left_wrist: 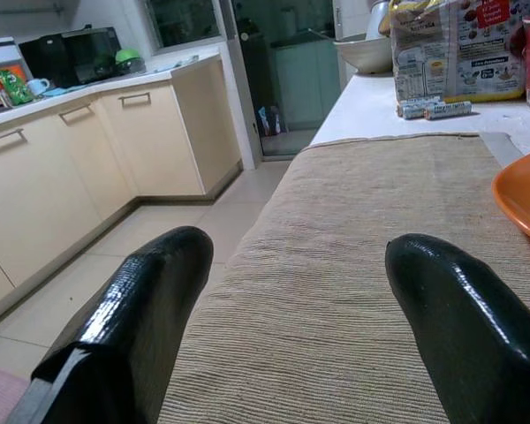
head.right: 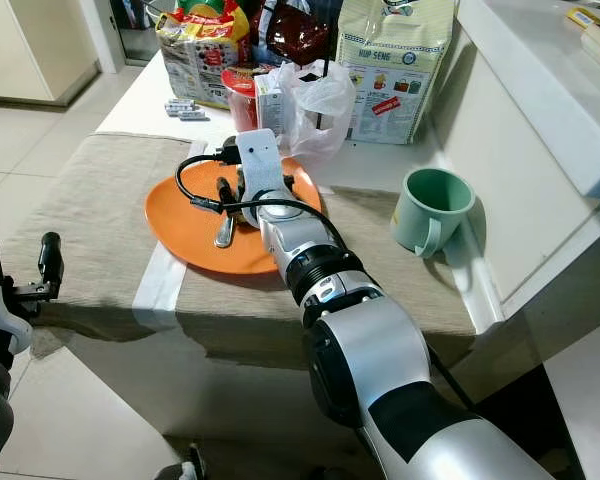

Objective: Setting the table

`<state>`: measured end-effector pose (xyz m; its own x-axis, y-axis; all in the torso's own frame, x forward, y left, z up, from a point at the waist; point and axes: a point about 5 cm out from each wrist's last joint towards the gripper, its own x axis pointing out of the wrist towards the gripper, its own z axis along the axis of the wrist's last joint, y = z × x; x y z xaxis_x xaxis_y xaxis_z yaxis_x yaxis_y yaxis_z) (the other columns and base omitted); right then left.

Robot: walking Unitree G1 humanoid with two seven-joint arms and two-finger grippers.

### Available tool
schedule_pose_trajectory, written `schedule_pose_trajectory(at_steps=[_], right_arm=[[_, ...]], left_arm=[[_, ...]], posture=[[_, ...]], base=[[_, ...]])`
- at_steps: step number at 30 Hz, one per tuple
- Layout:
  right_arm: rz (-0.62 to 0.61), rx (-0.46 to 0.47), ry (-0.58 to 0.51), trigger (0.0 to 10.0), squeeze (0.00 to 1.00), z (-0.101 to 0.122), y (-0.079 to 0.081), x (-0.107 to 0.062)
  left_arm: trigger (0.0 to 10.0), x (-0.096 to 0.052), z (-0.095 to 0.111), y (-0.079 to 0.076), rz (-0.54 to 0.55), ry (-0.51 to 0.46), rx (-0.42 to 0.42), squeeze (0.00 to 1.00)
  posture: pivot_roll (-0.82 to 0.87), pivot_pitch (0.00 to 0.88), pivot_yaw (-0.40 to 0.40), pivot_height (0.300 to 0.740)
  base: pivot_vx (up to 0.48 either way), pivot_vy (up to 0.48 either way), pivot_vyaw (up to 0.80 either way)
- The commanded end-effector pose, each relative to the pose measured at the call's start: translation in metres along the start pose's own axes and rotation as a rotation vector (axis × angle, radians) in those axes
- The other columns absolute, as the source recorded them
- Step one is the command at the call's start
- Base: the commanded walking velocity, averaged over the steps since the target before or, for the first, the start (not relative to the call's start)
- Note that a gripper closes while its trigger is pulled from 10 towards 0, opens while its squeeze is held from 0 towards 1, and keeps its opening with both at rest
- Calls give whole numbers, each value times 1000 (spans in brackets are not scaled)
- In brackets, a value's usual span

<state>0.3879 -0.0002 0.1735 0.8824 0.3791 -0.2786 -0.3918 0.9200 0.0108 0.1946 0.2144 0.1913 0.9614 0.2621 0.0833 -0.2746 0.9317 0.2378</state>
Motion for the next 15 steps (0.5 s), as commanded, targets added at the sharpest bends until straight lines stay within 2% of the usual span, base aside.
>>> schedule_pose_trajectory(at_steps=[1, 12, 15], right_arm=[[42, 13, 81, 0, 0, -23, 16, -1], [42, 11, 37, 0, 0, -16, 14, 0], [38, -13, -7, 0, 0, -9, 14, 0]], left_arm=[[10000, 1, 0, -3, -13, 3, -13, 0], [10000, 4, -1, -4, -18, 1, -11, 0], [10000, 4, -1, -5, -17, 0, -10, 0]], posture=[[265, 82, -47, 740], [251, 76, -50, 740], [249, 75, -50, 740]], base=[[0, 0, 0], [0, 0, 0], [0, 0, 0]])
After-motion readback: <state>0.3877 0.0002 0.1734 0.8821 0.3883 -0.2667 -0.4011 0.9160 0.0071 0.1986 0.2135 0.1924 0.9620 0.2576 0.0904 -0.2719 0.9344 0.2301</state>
